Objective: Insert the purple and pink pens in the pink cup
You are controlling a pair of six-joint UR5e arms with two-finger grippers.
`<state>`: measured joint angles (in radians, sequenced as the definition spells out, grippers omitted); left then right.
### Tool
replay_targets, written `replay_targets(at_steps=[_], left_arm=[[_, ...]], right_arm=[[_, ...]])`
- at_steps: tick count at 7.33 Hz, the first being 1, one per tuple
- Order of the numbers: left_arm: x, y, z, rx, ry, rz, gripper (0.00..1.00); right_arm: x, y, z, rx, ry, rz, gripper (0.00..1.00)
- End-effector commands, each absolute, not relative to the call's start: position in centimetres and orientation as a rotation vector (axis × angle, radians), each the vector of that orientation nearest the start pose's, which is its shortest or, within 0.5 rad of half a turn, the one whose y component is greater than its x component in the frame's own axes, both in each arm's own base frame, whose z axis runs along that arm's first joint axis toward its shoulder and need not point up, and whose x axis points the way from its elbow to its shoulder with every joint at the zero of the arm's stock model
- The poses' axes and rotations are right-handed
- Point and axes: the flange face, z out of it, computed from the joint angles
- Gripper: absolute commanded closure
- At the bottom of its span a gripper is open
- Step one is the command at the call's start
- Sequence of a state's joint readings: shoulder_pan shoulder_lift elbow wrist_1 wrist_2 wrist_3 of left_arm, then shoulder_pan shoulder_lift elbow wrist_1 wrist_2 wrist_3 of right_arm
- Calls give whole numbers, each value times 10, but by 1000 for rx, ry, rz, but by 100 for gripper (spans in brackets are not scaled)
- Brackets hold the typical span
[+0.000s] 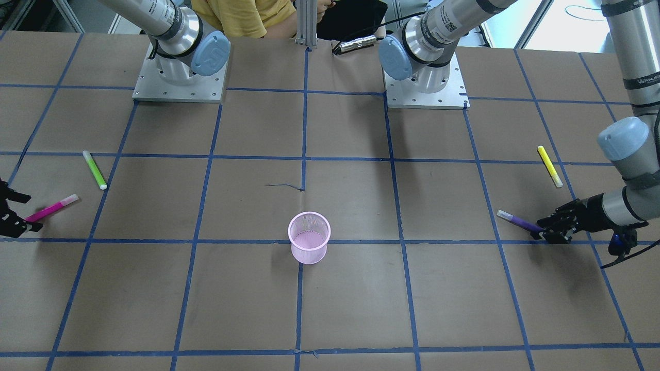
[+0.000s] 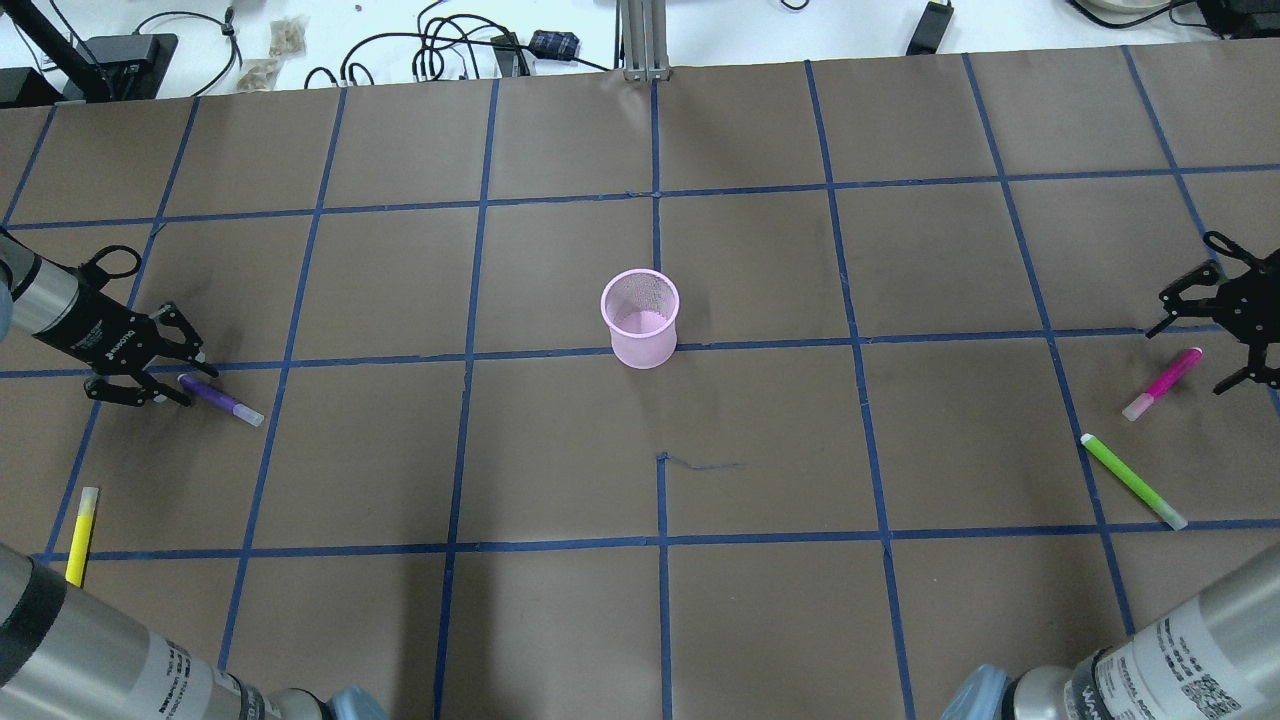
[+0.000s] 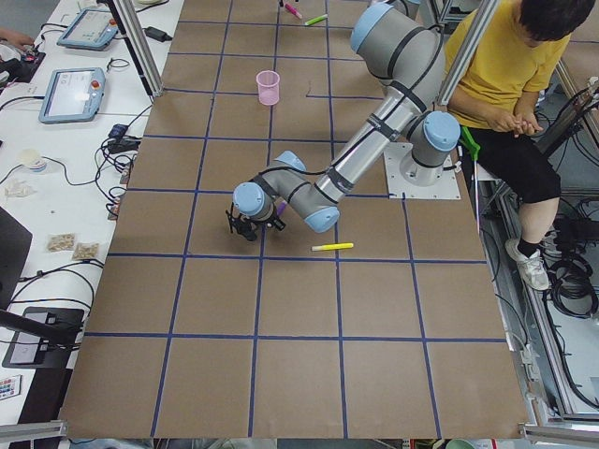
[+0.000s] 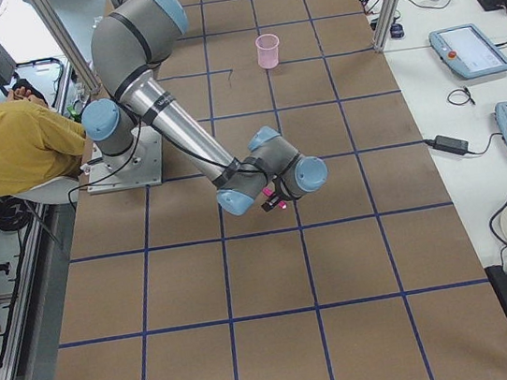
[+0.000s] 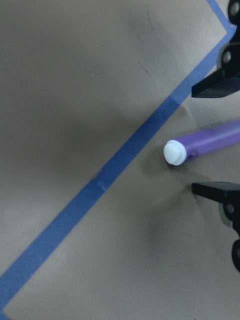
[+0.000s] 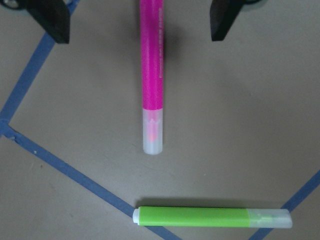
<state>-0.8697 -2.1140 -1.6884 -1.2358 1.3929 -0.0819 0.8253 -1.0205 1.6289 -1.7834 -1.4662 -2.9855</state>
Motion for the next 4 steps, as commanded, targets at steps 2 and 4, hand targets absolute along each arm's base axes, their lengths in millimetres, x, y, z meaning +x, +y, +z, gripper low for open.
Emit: replay_targets(at_steps=[2,4], left_arm=[[265,-553,161,-1343,3134,418,88],[268,-556,167,-1340,3137,393,95]], right_arm=[[-307,-532,163,-2460,1258,-299,18],[-308,-532,160,-2457,1255,-302,53]])
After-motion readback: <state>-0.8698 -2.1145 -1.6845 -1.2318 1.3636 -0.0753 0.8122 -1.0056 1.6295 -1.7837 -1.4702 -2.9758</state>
